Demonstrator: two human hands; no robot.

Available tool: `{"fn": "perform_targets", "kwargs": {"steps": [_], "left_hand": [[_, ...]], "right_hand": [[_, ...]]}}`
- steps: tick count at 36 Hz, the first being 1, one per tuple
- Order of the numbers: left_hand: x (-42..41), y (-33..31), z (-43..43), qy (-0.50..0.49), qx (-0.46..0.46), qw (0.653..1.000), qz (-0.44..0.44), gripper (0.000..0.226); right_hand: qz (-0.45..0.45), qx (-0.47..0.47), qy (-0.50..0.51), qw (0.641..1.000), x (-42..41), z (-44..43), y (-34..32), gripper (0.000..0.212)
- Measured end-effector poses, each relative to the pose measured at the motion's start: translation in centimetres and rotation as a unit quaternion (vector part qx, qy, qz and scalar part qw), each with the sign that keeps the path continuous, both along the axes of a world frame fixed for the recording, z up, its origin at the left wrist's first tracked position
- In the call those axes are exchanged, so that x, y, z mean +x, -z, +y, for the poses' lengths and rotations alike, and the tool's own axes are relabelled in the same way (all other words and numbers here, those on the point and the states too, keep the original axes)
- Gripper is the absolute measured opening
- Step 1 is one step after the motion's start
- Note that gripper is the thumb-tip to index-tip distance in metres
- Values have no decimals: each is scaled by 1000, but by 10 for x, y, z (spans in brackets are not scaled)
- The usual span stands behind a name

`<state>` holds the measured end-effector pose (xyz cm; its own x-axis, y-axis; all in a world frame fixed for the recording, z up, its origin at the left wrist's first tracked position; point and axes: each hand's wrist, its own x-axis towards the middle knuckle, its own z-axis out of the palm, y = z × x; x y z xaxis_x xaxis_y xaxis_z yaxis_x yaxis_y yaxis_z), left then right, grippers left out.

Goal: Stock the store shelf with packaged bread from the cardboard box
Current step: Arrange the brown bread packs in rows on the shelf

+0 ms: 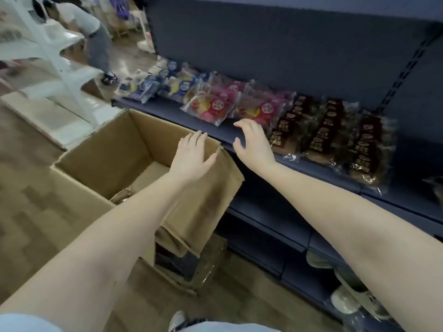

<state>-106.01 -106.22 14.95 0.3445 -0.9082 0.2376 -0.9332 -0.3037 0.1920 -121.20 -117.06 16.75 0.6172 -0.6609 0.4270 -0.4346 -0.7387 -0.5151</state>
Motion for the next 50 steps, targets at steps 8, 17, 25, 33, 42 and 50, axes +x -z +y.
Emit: {"fn": "perform_targets", "kwargs": {"steps": [8,17,25,33,42,50], "left_hand": [[83,6,46,-67,24,997,12,63],[186,13,56,-40,114,993,17,63],[233,62,53,5,303,953,24,72],[256,98,35,75,436,897,4,69],[255,123,18,155,572,803,70,55],[261,149,17,213,656,715,107,37]], "right_hand": [[-21,28,-81,996,92,36,-1,50],[6,55,-86,995,192,59,17,48],[84,149,-23,985,246,60,66,53],[233,283,33,930,262,64,127,71],[219,384,126,888,268,70,166,74],[414,399,120,809,266,78,197,81]]}}
